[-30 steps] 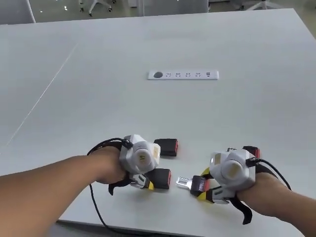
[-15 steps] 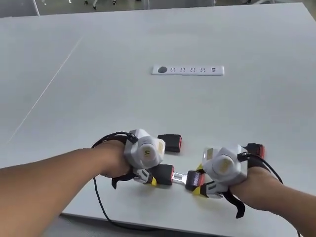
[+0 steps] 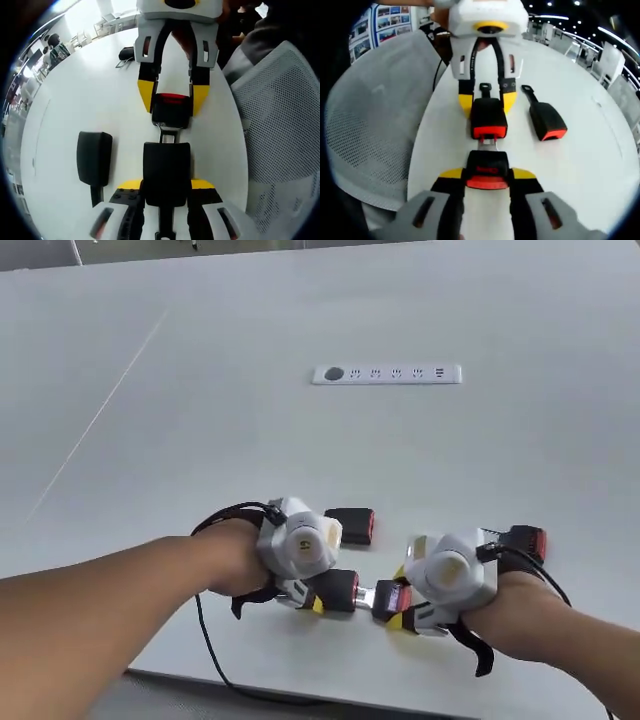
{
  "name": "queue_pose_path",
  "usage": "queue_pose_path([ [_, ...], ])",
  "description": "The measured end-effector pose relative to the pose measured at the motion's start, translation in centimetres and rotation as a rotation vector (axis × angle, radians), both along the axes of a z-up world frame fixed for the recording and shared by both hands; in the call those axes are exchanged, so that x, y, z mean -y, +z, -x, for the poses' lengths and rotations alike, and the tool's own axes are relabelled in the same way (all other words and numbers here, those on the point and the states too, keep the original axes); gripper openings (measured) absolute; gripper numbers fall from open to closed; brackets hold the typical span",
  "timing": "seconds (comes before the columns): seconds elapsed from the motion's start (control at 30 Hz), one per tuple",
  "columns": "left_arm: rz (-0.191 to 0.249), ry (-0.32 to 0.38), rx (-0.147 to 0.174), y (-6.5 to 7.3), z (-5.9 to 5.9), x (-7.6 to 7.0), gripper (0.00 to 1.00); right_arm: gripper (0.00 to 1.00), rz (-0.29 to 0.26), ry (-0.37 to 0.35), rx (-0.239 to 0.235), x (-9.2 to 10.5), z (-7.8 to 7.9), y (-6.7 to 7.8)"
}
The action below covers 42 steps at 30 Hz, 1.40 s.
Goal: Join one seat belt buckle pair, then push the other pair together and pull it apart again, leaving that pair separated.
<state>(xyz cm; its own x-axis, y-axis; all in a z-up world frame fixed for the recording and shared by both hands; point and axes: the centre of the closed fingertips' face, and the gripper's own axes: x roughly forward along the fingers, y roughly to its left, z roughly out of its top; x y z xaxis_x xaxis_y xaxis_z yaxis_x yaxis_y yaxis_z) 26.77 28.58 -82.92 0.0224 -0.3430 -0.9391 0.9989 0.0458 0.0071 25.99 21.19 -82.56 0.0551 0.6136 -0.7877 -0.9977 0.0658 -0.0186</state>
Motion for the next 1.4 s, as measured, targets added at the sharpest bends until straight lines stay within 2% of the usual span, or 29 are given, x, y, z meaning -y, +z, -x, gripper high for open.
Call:
queue_pose_path([
  [0.23,0.015,0.001,0.001,0.0,0.0,0.1,0.33,0.31,0.012,0.026,-0.004,-0.4,-0.3,0.0],
  [0.4,0.009,-0.005,0.002,0.0,0.0,0.1,0.33,0.31,0.019,0.052,0.0,-1.0,-0.4,0.0],
  [0.7,0.014,-0.006,0.002,0.0,0.0,0.1,0.32,0.3,0.015,0.061,-0.002,-2.0,-0.6,0.0],
  [0.73,0.013,-0.005,-0.001,0.0,0.0,-0.1,0.32,0.3,0.017,0.055,-0.013,-2.0,-0.6,0.1],
  [0.8,0.013,-0.007,0.002,0.0,0.0,-0.1,0.32,0.3,0.019,0.055,-0.004,-2.2,-0.9,0.1],
  [1.13,0.03,-0.011,0.007,0.0,0.0,-0.2,0.33,0.31,0.022,0.051,0.002,-2.0,-0.6,0.0],
  [1.4,0.054,-0.001,-0.003,0.0,-0.1,-0.2,0.32,0.31,0.01,0.06,-0.003,-1.7,-0.4,0.1],
])
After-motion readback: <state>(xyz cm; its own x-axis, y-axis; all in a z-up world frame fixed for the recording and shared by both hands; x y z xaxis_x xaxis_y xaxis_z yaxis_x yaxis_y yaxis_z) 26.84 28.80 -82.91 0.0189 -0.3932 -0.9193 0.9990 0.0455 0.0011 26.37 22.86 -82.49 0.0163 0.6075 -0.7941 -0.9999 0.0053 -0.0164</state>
